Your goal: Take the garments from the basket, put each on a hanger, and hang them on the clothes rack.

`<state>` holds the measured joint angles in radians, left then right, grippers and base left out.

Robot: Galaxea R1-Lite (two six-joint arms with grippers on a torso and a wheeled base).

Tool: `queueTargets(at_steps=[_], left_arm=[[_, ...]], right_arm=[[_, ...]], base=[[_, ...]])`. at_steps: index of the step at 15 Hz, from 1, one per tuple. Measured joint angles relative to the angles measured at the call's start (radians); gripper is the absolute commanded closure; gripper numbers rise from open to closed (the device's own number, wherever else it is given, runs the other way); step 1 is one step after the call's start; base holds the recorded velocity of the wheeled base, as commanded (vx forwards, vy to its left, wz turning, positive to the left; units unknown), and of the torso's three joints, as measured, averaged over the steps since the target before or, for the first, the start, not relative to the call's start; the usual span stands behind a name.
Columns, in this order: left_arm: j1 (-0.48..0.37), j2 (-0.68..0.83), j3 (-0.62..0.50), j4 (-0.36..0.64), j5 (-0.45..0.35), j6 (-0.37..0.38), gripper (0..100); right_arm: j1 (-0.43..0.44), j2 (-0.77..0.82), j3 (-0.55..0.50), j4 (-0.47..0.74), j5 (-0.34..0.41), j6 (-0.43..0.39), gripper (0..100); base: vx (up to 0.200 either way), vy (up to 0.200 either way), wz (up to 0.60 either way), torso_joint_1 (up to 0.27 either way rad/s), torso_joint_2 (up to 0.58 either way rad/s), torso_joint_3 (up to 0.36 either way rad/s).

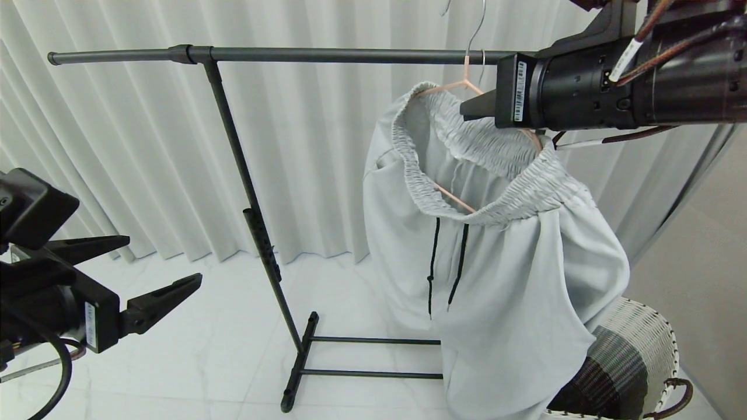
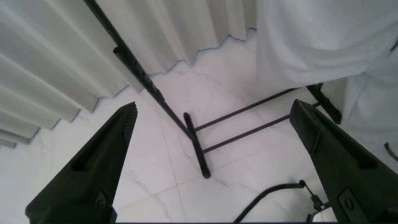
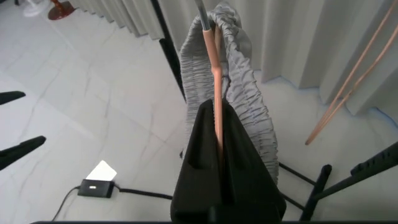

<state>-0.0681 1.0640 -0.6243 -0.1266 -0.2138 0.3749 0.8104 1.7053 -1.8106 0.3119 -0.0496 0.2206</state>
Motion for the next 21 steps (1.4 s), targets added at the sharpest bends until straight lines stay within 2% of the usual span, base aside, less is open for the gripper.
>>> queueTargets(at_steps=[3, 16, 21], left_arm=[[0.000, -0.002, -0.001, 0.000, 0.031, -0.005, 0], [-0.009, 0.000, 0.003, 0.000, 0.030, 0.002, 0], [-0.027, 0.000, 0.005, 0.000, 0.029, 0.002, 0]], right_arm=[[-0.001, 0.010, -0.009, -0.001, -0.002, 0.000, 100], [-0.003, 0.073, -0.075, -0.003, -0.003, 0.000, 100], [-0.027, 0.106, -0.083, -0.004, -0.005, -0.001, 100]], base=[[0.133, 0.000, 0.00, 0.003, 0.00, 0.002], [0.200, 0.000, 0.00, 0.003, 0.00, 0.003], [0.000, 0.000, 0.00, 0.000, 0.00, 0.000]])
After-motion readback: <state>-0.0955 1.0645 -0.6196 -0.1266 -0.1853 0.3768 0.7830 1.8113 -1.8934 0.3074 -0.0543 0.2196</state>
